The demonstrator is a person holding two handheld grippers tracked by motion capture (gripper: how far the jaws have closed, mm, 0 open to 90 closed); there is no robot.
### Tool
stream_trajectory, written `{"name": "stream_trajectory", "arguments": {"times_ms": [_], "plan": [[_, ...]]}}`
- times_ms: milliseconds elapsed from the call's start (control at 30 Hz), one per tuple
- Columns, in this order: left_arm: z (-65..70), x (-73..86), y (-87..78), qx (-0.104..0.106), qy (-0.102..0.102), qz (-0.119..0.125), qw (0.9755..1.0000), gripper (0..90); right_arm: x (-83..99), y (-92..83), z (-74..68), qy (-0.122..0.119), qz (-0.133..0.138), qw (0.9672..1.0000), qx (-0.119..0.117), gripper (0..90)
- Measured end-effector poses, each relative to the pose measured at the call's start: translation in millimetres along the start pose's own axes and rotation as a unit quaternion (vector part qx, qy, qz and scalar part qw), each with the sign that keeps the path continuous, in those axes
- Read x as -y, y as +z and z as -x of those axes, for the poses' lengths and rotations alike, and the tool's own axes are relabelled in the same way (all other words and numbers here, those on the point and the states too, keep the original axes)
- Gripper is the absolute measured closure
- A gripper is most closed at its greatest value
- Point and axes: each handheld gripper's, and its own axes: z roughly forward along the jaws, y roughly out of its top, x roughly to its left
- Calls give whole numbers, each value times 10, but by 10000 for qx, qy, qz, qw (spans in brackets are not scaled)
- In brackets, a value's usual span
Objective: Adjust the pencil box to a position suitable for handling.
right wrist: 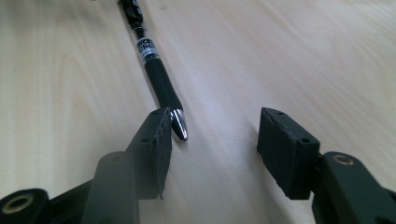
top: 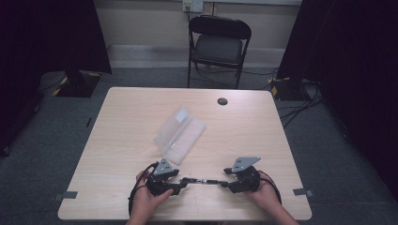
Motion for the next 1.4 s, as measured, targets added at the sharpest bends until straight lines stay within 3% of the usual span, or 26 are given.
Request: {"name": "stream_trajectory", "arguments": {"times_ms": [167, 300, 467, 567, 700, 767, 800, 967, 1167, 1233, 1400], "plan": [[4, -11, 55, 62, 112, -76, 9999, 399, 37, 9, 113, 266, 155, 9995, 53, 331], [-4, -43, 89, 60, 232, -69, 9997, 401, 99, -32, 137, 174, 140, 9996, 199, 269], [-3, -79, 147, 110, 326, -167, 9993, 403, 185, -96, 191, 239, 202, 9992, 264, 246], [23, -114, 192, 165, 549, -237, 9981, 414, 222, -129, 224, 274, 202, 9989, 310, 230], [49, -106, 188, 213, 783, -236, 9964, 586, 227, -133, 234, 310, 190, 9987, 351, 211], [51, -102, 177, 232, 792, -245, 9963, 676, 227, -132, 234, 329, 184, 9987, 357, 207], [43, -87, 161, 361, 657, -228, 9969, 689, 228, -134, 236, 341, 183, 9985, 381, 207], [85, -64, 93, 444, 485, -373, 9971, 730, 256, -161, 271, 447, 190, 9976, 489, 209], [182, -29, 51, 359, 612, -441, 9965, 740, 282, -189, 300, 533, 190, 9967, 577, 208], [194, -43, 97, 385, 603, -351, 9968, 607, 282, -189, 299, 539, 191, 9967, 584, 208], [229, -122, 203, 311, 846, -388, 9952, 608, 283, -190, 296, 553, 192, 9965, 595, 208]]}}
